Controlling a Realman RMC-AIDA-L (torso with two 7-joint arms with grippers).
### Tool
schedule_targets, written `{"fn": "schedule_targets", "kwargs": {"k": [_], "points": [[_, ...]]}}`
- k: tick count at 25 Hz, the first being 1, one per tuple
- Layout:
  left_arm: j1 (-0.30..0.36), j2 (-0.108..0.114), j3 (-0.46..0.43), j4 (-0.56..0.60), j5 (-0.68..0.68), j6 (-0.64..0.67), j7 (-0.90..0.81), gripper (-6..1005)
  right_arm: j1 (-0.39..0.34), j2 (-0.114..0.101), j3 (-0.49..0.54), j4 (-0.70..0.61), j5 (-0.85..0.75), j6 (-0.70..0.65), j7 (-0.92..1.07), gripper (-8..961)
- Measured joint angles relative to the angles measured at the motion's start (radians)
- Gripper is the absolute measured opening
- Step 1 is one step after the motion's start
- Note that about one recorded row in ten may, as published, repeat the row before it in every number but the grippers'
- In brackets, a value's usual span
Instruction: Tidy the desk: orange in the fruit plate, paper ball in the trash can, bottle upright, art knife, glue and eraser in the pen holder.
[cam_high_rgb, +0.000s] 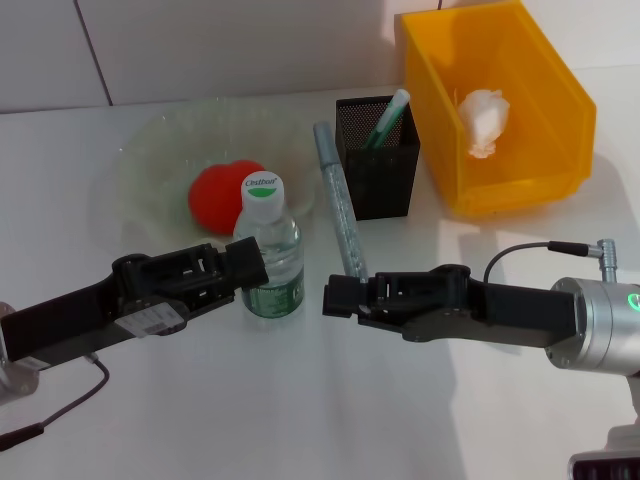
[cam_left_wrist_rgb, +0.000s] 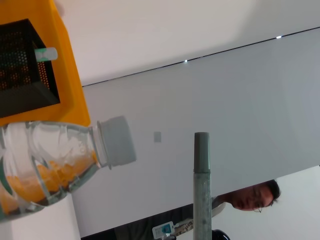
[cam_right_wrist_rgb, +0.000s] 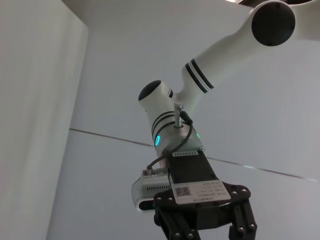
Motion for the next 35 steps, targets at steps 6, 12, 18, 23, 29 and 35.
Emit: {"fn": "schedule_targets", "kwargs": {"k": [6,12,18,23,29,35], "points": [[0.001,-0.001,0.003,0.001,0.000,0.003,0.009,364,-0.001,0.000,0.000,0.000,0.004,0.002,0.002,165],[0.002,-0.003,0.007,0.007,0.000,0.004,0.010,364,-0.003,0.000,0.001,0.004,0.016,0.002,0.004,165],[0.003,-0.006,0.009,0.013,0.000,0.004,0.011,364,-0.004,0.000,0.007,0.007,0.018,0.002,0.004,165],[0.008,-0.007,0.009,0.014,0.000,0.009,0.019,364,-0.005,0.000,0.015,0.010,0.029,0.002,0.004,165],[0.010,-0.007,0.009,0.014,0.000,0.010,0.022,364,-0.006,0.000,0.015,0.016,0.030,0.003,0.004,165],[0.009,-0.009,0.009,0.014,0.000,0.011,0.022,365,-0.006,0.000,0.015,0.019,0.031,0.008,0.004,165]]}}
